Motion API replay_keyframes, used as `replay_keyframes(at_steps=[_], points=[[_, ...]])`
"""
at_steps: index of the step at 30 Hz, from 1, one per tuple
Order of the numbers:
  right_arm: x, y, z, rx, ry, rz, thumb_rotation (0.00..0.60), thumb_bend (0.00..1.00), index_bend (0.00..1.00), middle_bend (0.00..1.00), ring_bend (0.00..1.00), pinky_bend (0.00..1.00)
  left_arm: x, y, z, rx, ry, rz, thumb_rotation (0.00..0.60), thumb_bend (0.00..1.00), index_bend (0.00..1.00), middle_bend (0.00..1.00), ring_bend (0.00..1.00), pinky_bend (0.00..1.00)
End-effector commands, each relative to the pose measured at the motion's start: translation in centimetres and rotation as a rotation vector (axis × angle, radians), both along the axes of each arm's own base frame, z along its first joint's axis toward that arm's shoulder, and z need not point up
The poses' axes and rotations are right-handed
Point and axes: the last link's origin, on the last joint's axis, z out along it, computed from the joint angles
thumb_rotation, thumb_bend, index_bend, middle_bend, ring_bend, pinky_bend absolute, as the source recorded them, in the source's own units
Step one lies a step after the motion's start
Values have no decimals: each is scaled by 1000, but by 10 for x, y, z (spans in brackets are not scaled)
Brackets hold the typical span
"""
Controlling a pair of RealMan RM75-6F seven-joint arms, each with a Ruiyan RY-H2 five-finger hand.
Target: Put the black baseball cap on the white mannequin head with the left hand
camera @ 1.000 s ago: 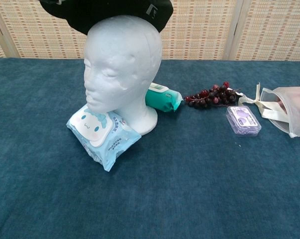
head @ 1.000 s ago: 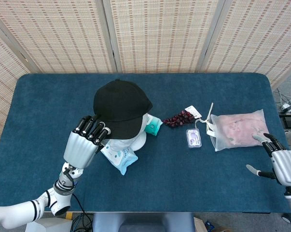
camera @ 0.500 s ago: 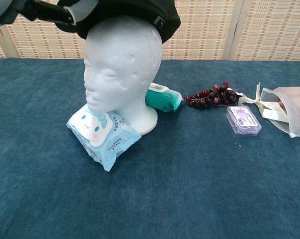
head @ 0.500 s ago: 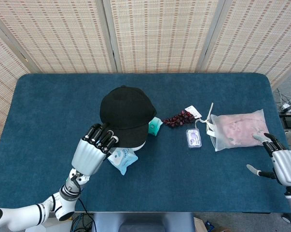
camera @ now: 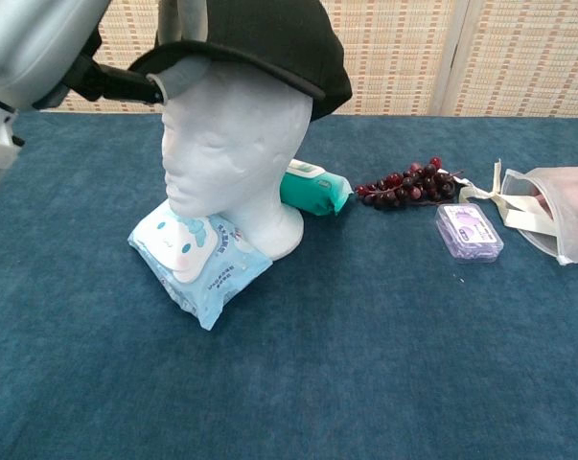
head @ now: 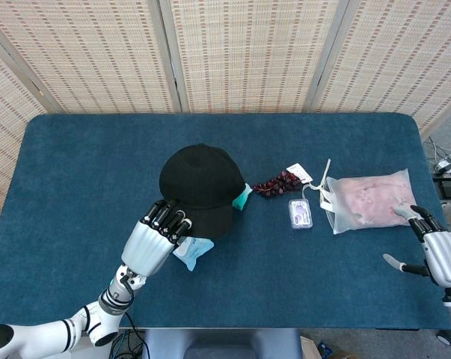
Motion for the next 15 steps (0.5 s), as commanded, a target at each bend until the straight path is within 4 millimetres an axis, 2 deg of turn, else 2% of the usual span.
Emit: replay_keyframes(at_steps=[1, 15], points=[[0, 0, 0, 1, 0, -1, 600, 0, 165, 249, 125, 310, -5, -2, -4, -10, 10, 12, 600, 539, 830, 662, 350, 430], [0, -1, -2, 4, 5, -5, 600, 0, 165, 249, 125, 310, -40, -11, -18, -62, 3, 83, 600, 539, 801, 654, 350, 430]])
